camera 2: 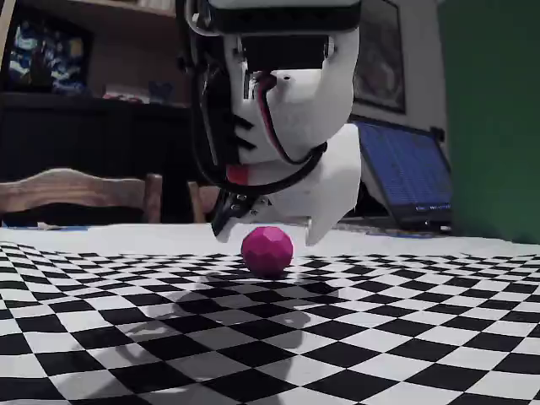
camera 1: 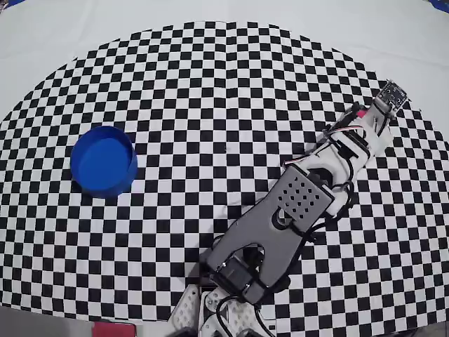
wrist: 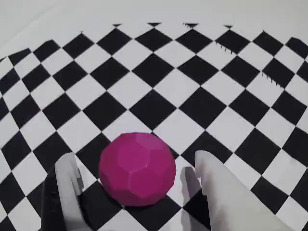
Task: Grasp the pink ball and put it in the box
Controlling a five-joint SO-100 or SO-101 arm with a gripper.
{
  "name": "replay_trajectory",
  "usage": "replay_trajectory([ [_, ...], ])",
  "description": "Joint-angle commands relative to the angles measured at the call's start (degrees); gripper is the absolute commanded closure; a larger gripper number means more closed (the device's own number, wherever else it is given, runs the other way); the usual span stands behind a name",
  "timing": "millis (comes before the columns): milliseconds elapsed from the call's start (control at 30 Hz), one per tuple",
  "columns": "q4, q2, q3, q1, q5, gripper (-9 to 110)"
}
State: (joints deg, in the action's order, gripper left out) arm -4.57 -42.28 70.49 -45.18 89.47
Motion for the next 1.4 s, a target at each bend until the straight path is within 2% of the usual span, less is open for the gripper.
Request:
replay_trajectory([
  [0, -0.2, -0.2, -3.4, 0.2, 0.4, 73],
  [1367, -1.4, 7.8, -13.6, -0.4, 0.4, 73],
])
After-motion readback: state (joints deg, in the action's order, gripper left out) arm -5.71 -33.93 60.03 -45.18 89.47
